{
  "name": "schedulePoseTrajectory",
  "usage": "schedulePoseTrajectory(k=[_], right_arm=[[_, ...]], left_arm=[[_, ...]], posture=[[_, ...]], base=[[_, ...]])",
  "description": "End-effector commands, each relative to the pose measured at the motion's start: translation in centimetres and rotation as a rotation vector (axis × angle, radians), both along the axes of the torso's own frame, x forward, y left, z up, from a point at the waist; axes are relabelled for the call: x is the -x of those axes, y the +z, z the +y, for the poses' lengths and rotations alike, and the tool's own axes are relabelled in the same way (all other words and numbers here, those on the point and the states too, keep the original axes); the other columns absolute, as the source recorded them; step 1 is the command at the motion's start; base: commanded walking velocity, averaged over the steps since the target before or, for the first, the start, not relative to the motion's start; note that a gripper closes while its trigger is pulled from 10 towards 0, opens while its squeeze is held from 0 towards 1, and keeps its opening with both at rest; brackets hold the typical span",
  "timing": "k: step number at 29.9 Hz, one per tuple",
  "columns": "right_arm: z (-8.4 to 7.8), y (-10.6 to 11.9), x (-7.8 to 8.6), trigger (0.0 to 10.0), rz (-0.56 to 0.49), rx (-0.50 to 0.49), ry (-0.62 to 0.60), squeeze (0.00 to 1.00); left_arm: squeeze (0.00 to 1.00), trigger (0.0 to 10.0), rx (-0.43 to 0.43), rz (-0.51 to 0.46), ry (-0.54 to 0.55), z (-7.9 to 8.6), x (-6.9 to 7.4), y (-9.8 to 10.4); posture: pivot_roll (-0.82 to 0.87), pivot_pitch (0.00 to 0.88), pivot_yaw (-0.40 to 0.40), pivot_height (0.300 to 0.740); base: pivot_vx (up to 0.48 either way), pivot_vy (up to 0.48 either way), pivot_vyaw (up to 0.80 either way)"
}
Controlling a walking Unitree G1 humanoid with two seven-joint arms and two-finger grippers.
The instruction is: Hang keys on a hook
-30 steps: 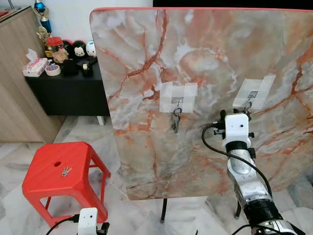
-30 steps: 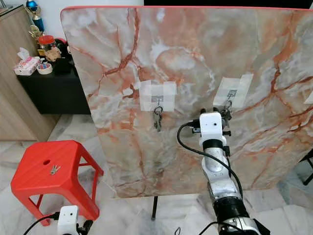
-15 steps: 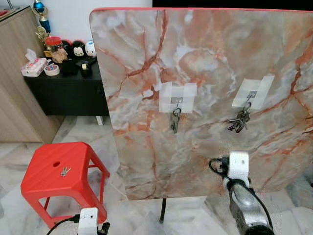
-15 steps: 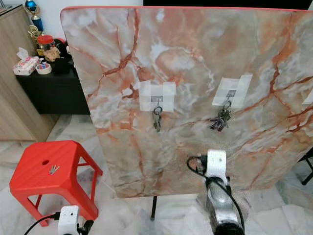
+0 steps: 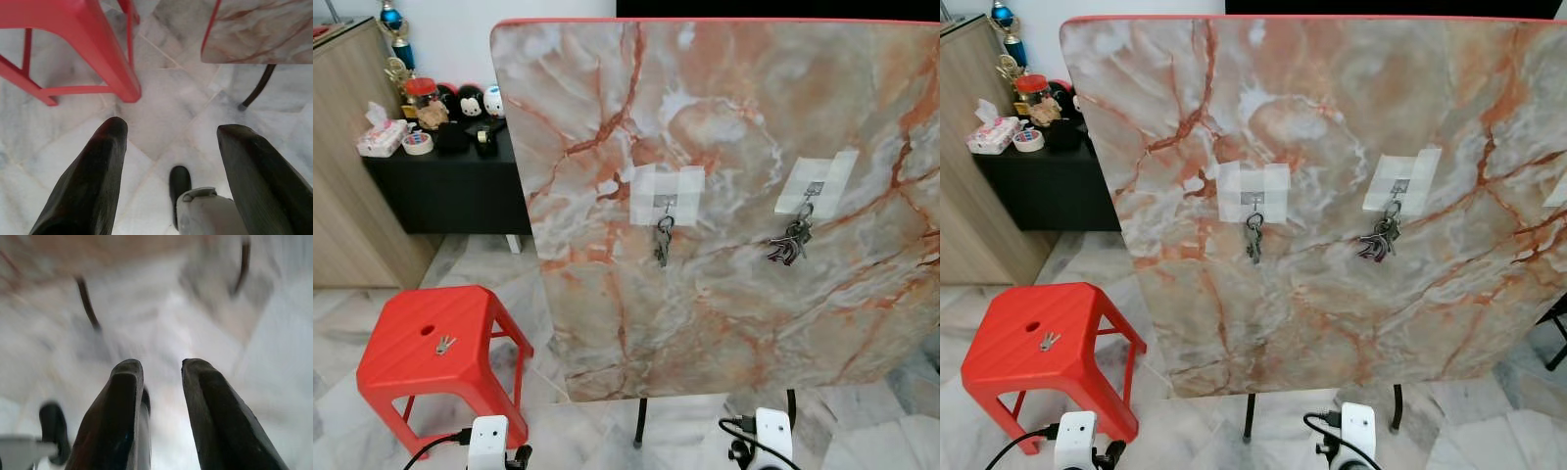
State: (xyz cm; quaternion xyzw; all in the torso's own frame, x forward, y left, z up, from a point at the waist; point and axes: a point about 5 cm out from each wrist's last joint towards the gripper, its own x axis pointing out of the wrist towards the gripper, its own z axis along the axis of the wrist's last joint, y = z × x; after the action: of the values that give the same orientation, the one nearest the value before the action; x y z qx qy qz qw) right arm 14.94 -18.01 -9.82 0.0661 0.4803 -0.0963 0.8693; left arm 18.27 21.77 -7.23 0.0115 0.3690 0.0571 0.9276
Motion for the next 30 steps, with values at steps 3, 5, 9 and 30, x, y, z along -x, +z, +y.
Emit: schedulePoseTrajectory(k=[3, 5, 9, 30], right_arm=[[-1.1, -0.4, 1.2, 10.0, 0.043, 0.010, -0.070, 0.00], [-1.3, -0.3, 1.0, 10.0, 0.035, 0.011, -0.077, 0.00], [-1.3, -0.3, 1.0, 10.0, 0.030, 0.020, -0.057, 0.00], [-1.0, 0.4, -1.1, 10.0, 0.007, -0.011, 0.038, 0.00]], left_arm=[[0.00, 10.0, -0.014, 0.045, -0.018, 0.4, 0.6, -0.3], [0.00, 10.0, -0.013, 0.050, -0.019, 0.4, 0.7, -0.4], [0.00, 10.0, -0.011, 0.057, -0.022, 0.4, 0.7, -0.4], [0.00, 10.0, 0.007, 0.094, 0.032, 0.4, 1.2, -0.8]], posture=[[0.04, 0.000, -0.006, 0.740], [0.04, 0.000, -0.004, 0.740], [0.04, 0.000, -0.007, 0.740], [0.06, 0.000, -0.029, 0.740]], base=[[0.000, 0.000, 0.00], [0.000, 0.000, 0.00], [0.000, 0.000, 0.00], [0.000, 0.177, 0.11]])
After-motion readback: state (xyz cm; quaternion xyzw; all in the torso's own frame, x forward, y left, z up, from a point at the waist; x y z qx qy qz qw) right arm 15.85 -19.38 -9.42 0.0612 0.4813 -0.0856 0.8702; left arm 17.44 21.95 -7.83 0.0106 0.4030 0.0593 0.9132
